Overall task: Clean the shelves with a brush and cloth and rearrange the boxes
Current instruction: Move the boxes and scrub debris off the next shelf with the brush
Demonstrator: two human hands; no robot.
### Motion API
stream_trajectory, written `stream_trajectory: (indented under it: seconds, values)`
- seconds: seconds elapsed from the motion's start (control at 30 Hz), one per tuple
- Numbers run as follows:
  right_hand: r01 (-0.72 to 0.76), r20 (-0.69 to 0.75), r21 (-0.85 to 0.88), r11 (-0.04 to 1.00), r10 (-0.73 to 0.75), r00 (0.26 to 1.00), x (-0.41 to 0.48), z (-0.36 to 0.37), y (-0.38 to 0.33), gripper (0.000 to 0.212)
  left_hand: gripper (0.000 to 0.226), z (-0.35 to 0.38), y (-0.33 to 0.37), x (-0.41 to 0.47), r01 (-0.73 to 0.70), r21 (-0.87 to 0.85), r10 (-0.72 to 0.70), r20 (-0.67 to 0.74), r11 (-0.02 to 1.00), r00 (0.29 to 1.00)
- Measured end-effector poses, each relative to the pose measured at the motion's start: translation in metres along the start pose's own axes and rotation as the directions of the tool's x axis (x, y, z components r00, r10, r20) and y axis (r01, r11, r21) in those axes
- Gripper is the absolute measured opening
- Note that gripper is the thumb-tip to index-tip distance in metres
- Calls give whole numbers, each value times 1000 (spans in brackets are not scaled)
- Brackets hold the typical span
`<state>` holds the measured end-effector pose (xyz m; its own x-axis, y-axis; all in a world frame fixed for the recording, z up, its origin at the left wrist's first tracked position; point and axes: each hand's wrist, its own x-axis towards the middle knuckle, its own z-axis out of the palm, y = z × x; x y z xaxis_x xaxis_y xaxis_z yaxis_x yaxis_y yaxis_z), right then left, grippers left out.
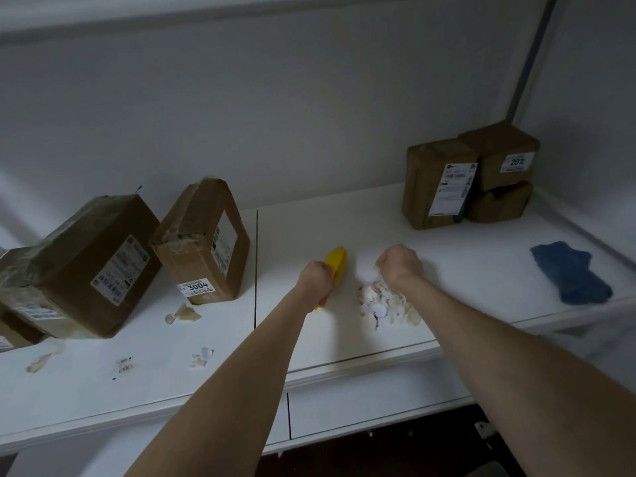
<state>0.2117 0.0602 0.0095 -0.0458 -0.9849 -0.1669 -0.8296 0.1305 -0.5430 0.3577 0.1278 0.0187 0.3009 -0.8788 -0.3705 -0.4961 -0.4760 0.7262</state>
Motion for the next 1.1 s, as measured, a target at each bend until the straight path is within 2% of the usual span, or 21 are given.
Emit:
stream_trajectory:
  seconds: [0.2,0.27,0.37,0.47,0.53,0.7,0.83,0.97,1.1]
  values:
    - [88,76,-91,992,-81,994,-14,-18,8,22,33,14,9,-25,-59,5,58,168,998,984]
    - [133,91,-115,984,-123,988,-18,-21,9,22,30,8,6,-26,-92,8,91,95,996,991]
    - [170,90,-125,978,-159,983,-21,-22,13,21,31,-6,1,-19,-59,-34,55,-101,998,993]
    - [171,92,-89,981,-163,982,-22,-19,18,21,35,-14,-3,-12,9,27,-5,-151,1000,989]
    - [174,90,-63,983,-168,982,-21,-16,23,21,28,-12,-3,-13,22,91,-10,-125,996,992]
    - [191,56,-42,981,-189,980,-19,-15,32,19,27,14,1,-14,4,84,-2,-23,996,1000]
    - [195,2,-32,980,-195,981,-20,-22,30,15,33,17,4,-22,-27,4,27,84,1000,996]
    - [173,43,49,984,-175,984,-19,-30,25,9,31,9,2,-27,-9,-34,7,-75,999,997]
    - [171,72,139,975,-183,981,-16,-30,26,20,28,0,-4,-28,96,-4,-96,-176,995,980]
